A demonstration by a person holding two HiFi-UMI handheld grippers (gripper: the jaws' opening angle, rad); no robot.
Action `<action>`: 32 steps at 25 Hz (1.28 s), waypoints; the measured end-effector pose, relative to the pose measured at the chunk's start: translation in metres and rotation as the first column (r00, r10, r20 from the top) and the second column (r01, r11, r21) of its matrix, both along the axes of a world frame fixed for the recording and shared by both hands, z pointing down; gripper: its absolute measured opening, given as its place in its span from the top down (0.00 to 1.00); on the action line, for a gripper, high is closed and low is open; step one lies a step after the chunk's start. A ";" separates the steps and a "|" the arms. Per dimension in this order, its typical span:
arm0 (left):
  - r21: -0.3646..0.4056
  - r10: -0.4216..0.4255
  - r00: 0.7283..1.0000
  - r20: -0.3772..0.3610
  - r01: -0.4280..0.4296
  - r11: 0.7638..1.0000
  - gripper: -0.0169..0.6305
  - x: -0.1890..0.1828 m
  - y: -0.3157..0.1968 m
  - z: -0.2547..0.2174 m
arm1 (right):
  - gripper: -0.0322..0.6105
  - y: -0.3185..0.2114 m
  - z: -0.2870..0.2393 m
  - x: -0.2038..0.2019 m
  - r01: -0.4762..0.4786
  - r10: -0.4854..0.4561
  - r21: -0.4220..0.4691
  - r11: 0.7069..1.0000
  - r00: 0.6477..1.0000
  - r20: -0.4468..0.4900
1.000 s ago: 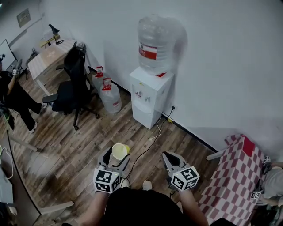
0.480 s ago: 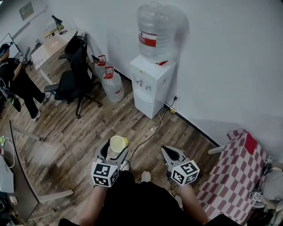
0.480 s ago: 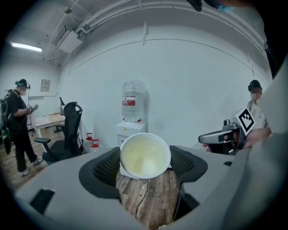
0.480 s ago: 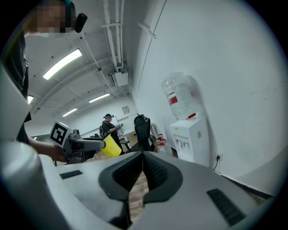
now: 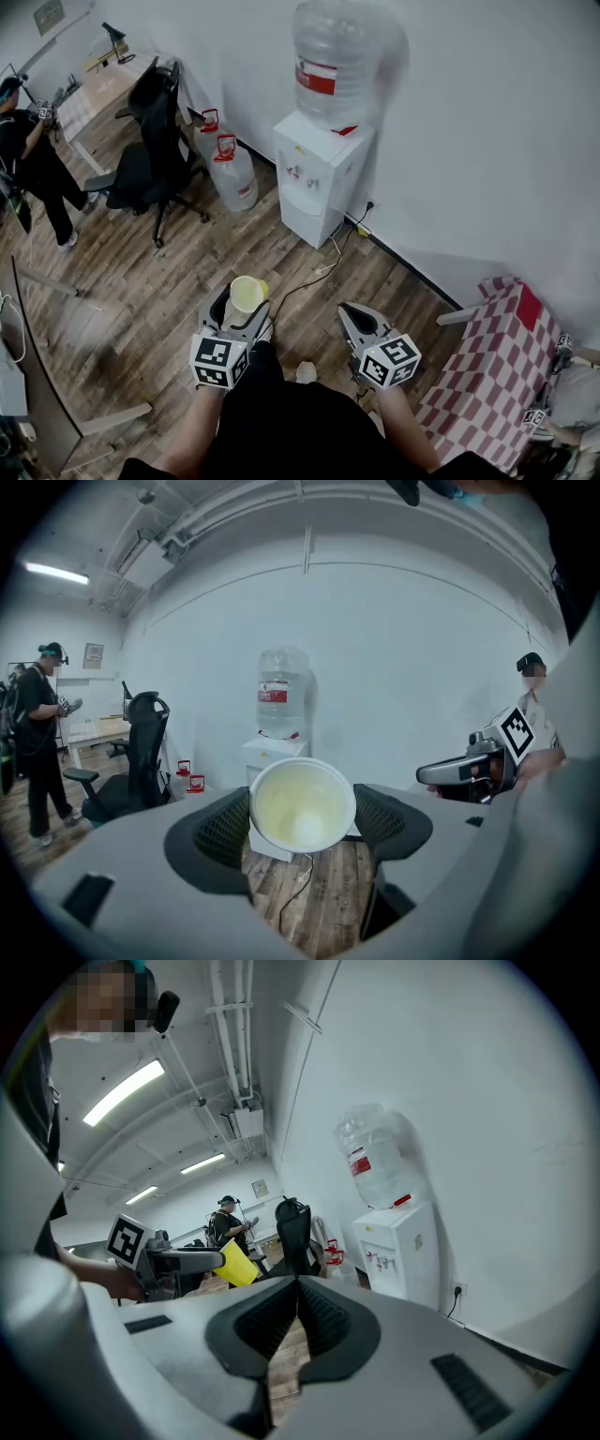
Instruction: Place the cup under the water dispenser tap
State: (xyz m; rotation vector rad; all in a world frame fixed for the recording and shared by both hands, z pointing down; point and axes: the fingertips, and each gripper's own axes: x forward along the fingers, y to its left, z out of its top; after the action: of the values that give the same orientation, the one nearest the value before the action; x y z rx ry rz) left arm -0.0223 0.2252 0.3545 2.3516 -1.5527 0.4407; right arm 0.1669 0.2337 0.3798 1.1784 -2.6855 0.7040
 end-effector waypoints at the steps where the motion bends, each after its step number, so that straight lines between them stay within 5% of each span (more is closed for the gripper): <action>1: -0.004 0.006 1.000 -0.003 -0.006 1.000 0.42 -0.003 -0.007 0.002 | 0.91 -0.005 0.001 -0.004 -0.004 0.004 -0.003 1.000 1.000 -0.003; 21: -0.031 0.237 0.971 -0.027 -0.238 0.971 0.42 -0.081 -0.167 0.027 | 0.91 -0.142 0.000 -0.098 -0.128 0.129 0.012 0.992 0.983 -0.132; 32: -0.035 0.279 0.958 -0.064 -0.282 0.959 0.42 -0.106 -0.217 0.040 | 0.91 -0.175 -0.002 -0.105 -0.236 0.236 0.013 0.972 0.960 -0.148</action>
State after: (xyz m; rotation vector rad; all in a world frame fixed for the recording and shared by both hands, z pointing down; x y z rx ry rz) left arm -0.1279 0.0078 0.3949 2.5353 -1.1740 0.4583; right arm 0.0621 0.0589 0.3779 1.5042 -2.4458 0.6234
